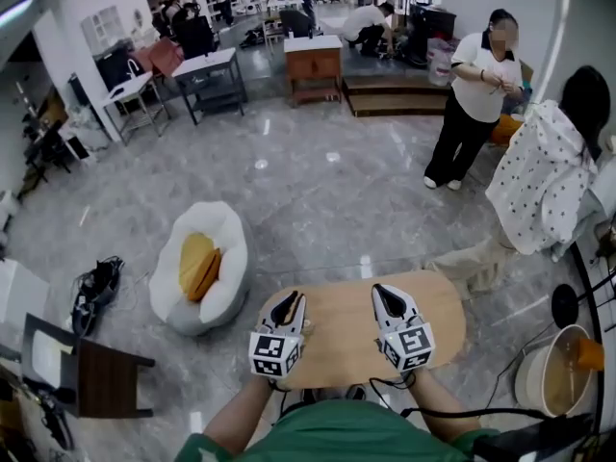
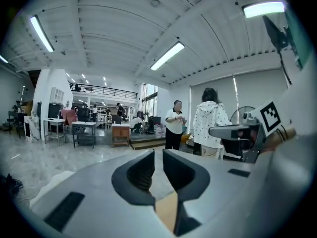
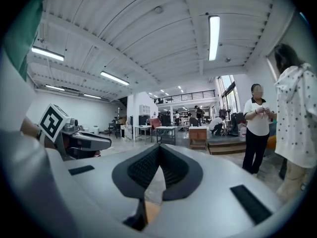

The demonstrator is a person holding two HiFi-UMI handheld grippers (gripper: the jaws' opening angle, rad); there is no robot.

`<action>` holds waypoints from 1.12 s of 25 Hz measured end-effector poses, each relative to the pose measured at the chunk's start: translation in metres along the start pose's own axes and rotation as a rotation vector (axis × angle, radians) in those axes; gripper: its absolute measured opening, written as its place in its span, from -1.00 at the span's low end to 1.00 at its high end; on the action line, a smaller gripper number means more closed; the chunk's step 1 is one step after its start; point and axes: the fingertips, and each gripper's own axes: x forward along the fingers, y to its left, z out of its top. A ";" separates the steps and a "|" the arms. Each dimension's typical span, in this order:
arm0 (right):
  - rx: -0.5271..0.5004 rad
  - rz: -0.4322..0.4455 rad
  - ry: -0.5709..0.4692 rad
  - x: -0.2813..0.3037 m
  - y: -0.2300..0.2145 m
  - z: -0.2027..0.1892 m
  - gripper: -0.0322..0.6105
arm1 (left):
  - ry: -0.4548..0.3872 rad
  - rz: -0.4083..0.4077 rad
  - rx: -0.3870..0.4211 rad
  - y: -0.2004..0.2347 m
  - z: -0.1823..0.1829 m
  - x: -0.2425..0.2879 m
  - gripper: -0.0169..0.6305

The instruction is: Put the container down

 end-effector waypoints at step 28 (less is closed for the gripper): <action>-0.010 0.036 -0.008 0.008 0.022 0.011 -0.86 | -0.010 -0.021 -0.011 0.008 0.012 -0.005 -0.75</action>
